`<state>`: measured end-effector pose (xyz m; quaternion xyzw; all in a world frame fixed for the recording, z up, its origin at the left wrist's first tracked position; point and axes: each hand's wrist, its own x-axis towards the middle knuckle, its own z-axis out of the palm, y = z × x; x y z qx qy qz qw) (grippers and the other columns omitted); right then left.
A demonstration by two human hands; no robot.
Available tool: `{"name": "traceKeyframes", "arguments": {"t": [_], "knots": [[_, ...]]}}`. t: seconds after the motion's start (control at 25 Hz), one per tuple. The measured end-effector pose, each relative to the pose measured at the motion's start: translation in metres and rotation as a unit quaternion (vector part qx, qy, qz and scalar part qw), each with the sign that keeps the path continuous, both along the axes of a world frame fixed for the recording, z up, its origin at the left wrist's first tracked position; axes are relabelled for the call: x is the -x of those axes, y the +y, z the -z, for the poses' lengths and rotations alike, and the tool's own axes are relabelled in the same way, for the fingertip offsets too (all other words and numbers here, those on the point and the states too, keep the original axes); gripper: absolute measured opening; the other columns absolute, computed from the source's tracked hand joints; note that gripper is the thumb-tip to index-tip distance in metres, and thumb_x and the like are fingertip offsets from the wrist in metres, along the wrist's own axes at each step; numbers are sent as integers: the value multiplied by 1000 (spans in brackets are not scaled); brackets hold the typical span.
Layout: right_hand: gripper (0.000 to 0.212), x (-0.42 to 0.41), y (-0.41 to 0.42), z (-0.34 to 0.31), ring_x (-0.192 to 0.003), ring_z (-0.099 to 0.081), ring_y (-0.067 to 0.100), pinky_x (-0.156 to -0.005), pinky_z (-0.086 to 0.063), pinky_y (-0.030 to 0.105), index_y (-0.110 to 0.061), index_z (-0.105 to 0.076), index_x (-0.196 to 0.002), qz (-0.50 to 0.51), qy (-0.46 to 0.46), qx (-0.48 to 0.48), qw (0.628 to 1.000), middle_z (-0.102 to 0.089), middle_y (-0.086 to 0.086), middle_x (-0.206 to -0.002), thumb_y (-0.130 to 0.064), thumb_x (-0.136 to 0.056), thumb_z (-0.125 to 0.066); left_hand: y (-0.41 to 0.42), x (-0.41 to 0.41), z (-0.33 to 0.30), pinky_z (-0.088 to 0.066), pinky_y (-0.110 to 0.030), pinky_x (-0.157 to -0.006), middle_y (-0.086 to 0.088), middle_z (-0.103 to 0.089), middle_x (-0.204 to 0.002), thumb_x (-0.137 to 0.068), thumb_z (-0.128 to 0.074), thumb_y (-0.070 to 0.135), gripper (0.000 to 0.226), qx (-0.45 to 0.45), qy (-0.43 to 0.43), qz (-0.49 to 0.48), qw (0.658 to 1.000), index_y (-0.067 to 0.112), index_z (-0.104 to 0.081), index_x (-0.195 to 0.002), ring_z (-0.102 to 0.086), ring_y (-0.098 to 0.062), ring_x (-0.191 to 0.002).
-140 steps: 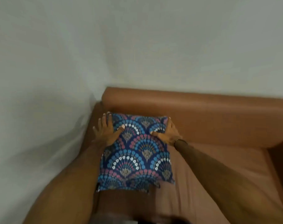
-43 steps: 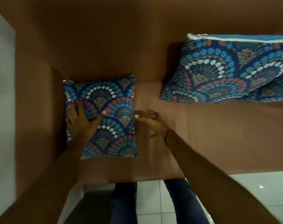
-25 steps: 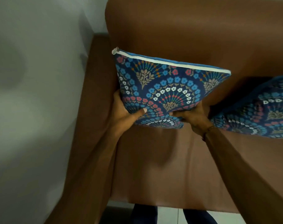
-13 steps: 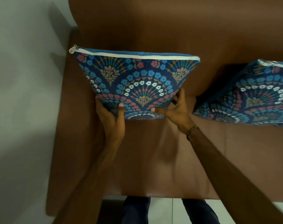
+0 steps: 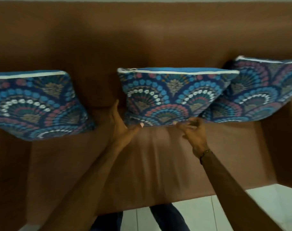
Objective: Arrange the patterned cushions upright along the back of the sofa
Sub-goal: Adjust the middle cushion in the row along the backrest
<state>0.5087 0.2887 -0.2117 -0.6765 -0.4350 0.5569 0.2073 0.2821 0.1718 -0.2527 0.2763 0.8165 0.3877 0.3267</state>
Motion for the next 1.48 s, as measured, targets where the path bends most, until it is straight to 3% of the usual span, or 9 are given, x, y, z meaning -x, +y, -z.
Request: {"name": "traceKeyframes", "arguments": {"t": [0.16, 0.28, 0.52, 0.72, 0.88, 1.04, 1.24, 1.36, 1.48], "knots": [[103, -43, 75, -6, -140, -53, 26, -107, -53, 52, -37, -30, -151, -58, 24, -57, 996, -49, 2, -157, -20, -74, -96, 59, -7, 5, -36, -31, -124, 6, -33, -158, -67, -100, 13, 133, -57, -51, 47, 996, 22, -9, -164, -34, -14, -150], [116, -30, 95, 5, -143, -52, 27, -111, -51, 56, -29, -23, -162, -125, 45, -66, 989, -49, 1, -158, -8, -73, -95, 66, -4, 13, -36, 2, -106, 8, -37, -151, -69, -98, 10, 127, -78, -44, 13, 996, 13, -13, -164, -38, -6, -141], [131, -11, 82, 24, -133, -62, 18, -105, -57, 52, -28, -34, -155, -102, 46, -83, 990, -61, -6, -143, -43, -45, -103, 51, 2, 16, -28, 15, -91, 1, -41, -153, -73, -96, 26, 118, -56, -16, -13, 998, 3, -24, -163, -38, 1, -133], [127, -17, 73, 27, -134, -62, 18, -104, -58, 50, -26, -38, -153, -82, 47, -91, 991, -61, -2, -146, -49, -46, -103, 37, -22, 5, -33, -37, -129, -18, -32, -168, -73, -91, 53, 128, -41, 103, -33, 993, 7, -15, -166, -36, -27, -154], [110, -51, 59, 23, -133, -58, 21, -109, -54, 42, -24, -41, -154, -76, -14, -99, 992, -56, 1, -147, -46, -62, -98, 27, -108, -9, -42, -53, -120, -29, -47, -150, -83, -86, 40, 89, -53, 262, -33, 963, 3, -41, -151, -51, -43, -138], [72, -133, 91, 3, -100, -65, 15, -90, -60, 39, -19, -56, -134, -19, -101, -200, 974, -65, 0, -114, -36, -74, -93, 73, -185, -6, -49, -52, -115, -26, -52, -147, -96, -74, 27, 59, -132, 177, 100, 970, 5, -49, -145, -53, -37, -137], [88, -269, 193, -13, -109, -67, 16, -93, -60, 42, -19, -51, -135, 78, -142, -256, 953, -65, 7, -128, -47, -65, -96, 178, -274, -4, -47, -58, -117, -11, -43, -163, -95, -75, 32, 79, -135, 54, 184, 972, 14, -35, -160, -50, -33, -146], [103, -320, 258, -5, -129, -65, 11, -105, -57, 42, -43, -42, -134, 21, -42, -224, 973, -63, -5, -139, -48, -52, -103, 249, -305, -5, -37, -34, -126, -5, -27, -173, -77, -95, 36, 122, -87, -37, 92, 991, 29, -12, -167, -35, -21, -155], [118, -333, 305, 7, -129, -65, 10, -104, -58, 48, -42, -43, -143, -62, 7, -165, 984, -64, -13, -139, -42, -43, -106, 290, -330, -12, -20, 0, -115, -5, -23, -171, -72, -98, 25, 135, -62, -36, 35, 997, 6, -4, -167, -22, 1, -142]]}}
